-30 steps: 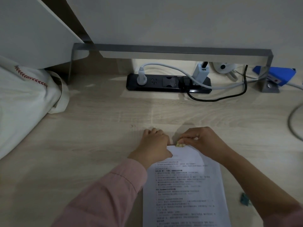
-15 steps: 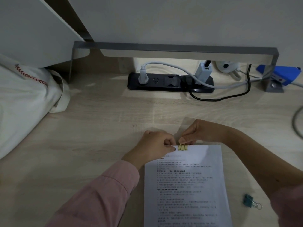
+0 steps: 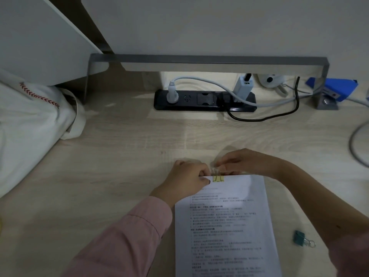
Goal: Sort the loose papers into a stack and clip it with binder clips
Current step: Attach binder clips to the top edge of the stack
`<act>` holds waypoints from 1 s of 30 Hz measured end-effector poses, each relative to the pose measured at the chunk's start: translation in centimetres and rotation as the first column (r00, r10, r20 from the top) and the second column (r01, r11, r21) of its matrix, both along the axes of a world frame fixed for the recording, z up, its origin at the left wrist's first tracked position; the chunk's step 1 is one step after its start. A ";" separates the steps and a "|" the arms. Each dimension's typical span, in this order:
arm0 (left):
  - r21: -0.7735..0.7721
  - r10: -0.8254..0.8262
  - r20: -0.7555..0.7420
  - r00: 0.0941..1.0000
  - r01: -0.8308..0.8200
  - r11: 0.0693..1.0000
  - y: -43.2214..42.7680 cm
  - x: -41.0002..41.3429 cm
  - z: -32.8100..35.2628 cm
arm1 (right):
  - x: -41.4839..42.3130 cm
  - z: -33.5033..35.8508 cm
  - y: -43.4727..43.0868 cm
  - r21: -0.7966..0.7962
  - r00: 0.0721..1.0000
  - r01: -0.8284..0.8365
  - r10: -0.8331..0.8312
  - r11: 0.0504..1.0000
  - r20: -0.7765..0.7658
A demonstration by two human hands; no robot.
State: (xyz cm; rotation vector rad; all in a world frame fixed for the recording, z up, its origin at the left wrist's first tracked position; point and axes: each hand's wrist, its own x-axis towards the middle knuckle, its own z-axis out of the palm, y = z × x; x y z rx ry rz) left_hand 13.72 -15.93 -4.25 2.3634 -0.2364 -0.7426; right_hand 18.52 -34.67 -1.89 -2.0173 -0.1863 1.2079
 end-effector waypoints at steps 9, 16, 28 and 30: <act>0.017 -0.063 0.220 0.973 0.061 0.998 -3.4 -0.8 0.5 | -7.7 1.0 -8.8 -0.051 0.693 0.661 -0.584 0.748 0.422; 0.331 -0.314 0.200 0.928 0.238 0.913 -7.6 -1.0 0.3 | -16.6 0.3 -12.8 -0.485 0.802 0.597 -0.492 0.639 0.339; 0.275 -0.245 0.138 0.960 0.200 0.940 -8.4 -0.8 0.1 | -15.9 -0.9 -10.3 -0.142 0.653 0.734 -0.633 0.664 0.416; 0.223 -0.213 0.109 0.971 0.185 0.957 -8.2 -0.8 0.3 | -14.3 0.0 -9.3 -0.078 0.653 0.719 -0.634 0.691 0.415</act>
